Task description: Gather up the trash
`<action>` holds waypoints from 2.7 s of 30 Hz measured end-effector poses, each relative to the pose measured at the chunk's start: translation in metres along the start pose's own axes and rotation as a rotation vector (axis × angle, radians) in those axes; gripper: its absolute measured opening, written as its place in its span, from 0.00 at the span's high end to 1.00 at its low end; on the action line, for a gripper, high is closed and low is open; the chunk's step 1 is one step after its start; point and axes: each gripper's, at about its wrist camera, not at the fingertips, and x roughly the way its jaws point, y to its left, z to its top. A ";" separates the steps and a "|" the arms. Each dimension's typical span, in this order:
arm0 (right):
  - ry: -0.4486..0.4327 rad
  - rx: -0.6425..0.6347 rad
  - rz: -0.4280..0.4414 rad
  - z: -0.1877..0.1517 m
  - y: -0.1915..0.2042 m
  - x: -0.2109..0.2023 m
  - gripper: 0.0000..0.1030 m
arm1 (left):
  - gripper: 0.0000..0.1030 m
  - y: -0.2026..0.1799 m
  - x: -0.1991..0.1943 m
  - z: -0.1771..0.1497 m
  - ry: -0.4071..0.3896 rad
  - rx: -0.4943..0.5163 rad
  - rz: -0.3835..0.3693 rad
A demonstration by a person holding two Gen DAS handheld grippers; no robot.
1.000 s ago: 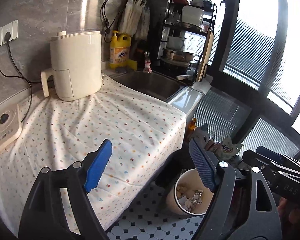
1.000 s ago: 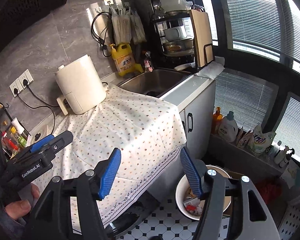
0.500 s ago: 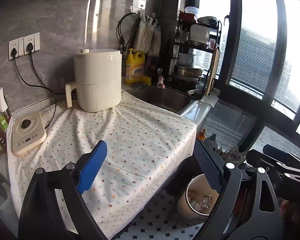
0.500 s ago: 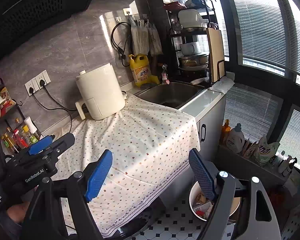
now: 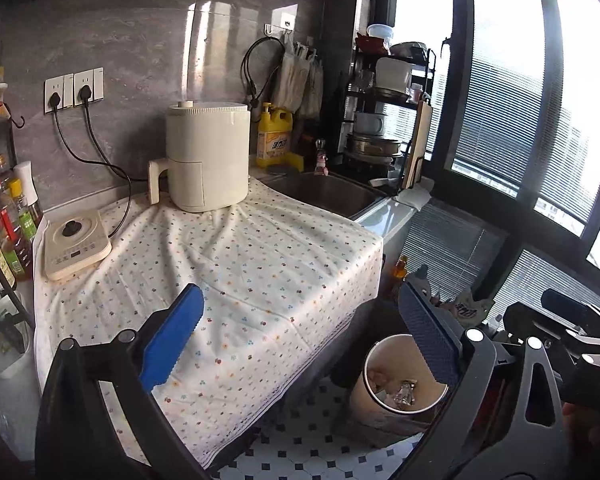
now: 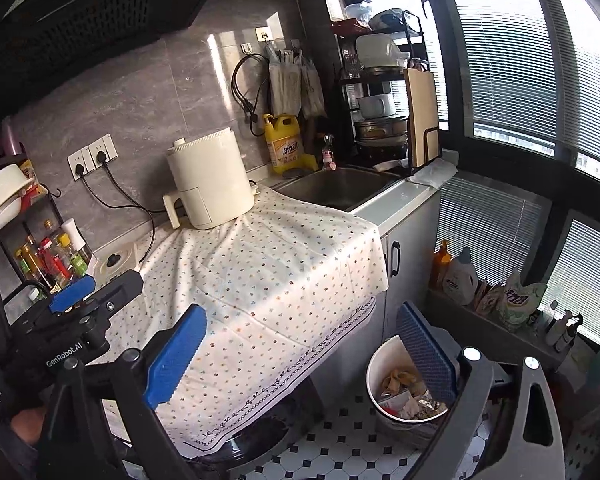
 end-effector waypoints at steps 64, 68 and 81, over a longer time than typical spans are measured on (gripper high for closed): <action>-0.021 0.040 -0.053 -0.007 -0.025 -0.007 0.08 | 0.06 -0.022 -0.001 0.002 -0.025 0.012 0.021; -0.021 0.043 -0.053 -0.007 -0.026 -0.006 0.08 | 0.06 -0.023 -0.001 0.001 -0.027 0.014 0.022; -0.022 0.045 -0.056 -0.008 -0.035 -0.007 0.08 | 0.06 -0.028 0.000 0.004 -0.024 0.021 0.017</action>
